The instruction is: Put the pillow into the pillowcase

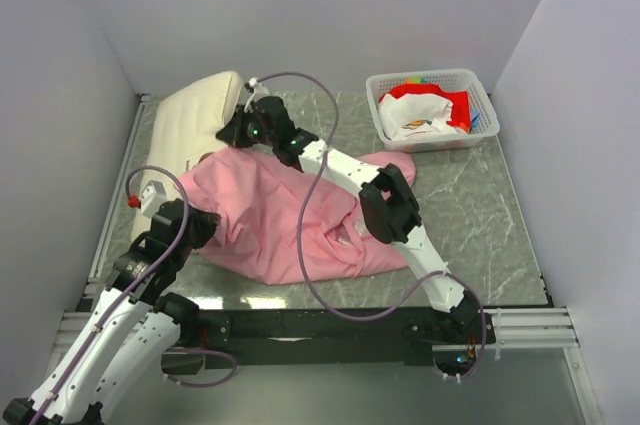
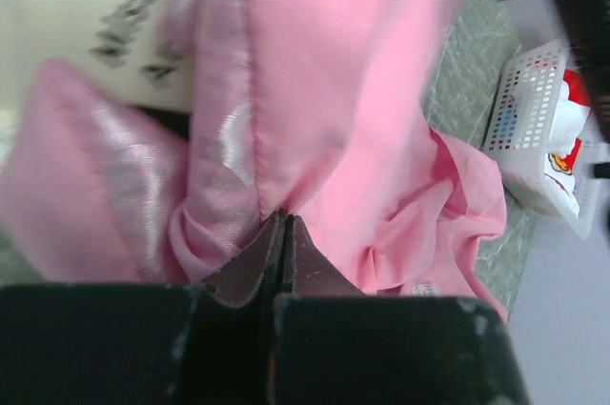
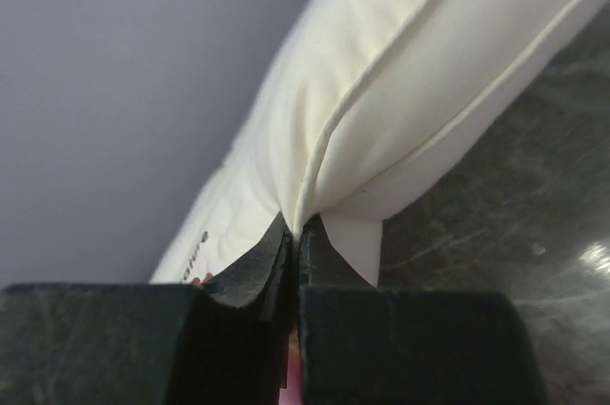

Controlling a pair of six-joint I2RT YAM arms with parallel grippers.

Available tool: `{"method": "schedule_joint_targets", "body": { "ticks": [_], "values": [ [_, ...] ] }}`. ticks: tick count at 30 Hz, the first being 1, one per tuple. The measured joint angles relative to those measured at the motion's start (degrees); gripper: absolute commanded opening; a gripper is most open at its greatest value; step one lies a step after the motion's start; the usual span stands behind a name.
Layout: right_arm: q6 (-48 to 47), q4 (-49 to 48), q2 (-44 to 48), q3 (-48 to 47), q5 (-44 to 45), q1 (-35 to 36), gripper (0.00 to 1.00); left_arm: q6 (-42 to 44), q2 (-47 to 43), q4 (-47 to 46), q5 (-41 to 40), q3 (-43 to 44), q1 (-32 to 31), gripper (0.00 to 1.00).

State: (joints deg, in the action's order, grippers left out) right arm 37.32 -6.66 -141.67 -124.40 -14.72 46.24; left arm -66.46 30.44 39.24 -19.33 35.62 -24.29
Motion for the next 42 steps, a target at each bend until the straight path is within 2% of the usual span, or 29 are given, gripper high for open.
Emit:
{"method": "schedule_joint_targets", "body": {
  "ticks": [8, 15, 26, 38, 42],
  "values": [
    [-7.02, 2.05, 5.84, -2.36, 6.80, -3.15, 0.00, -0.04, -1.60, 2.54, -0.24, 0.42, 0.00, 0.01],
    [-10.91, 4.22, 8.44, -1.66, 11.17, -5.44, 0.00, 0.26, -4.20, 6.29, -2.25, 4.96, 0.00, 0.01],
    [-22.01, 8.48, 12.31, -3.52, 19.69, -5.57, 0.00, 1.14, -4.31, 9.29, -4.31, 8.41, 0.00, 0.01],
    [-34.75, 8.17, 24.30, 1.86, 28.39, -5.55, 0.00, 1.25, -4.87, 10.69, -6.01, 9.79, 0.00, 0.01],
    [-38.64, 5.77, 30.95, 8.15, 31.21, -5.11, 0.00, 1.25, -5.20, 10.75, -6.03, 9.79, 0.00, 0.01]
  ]
}}
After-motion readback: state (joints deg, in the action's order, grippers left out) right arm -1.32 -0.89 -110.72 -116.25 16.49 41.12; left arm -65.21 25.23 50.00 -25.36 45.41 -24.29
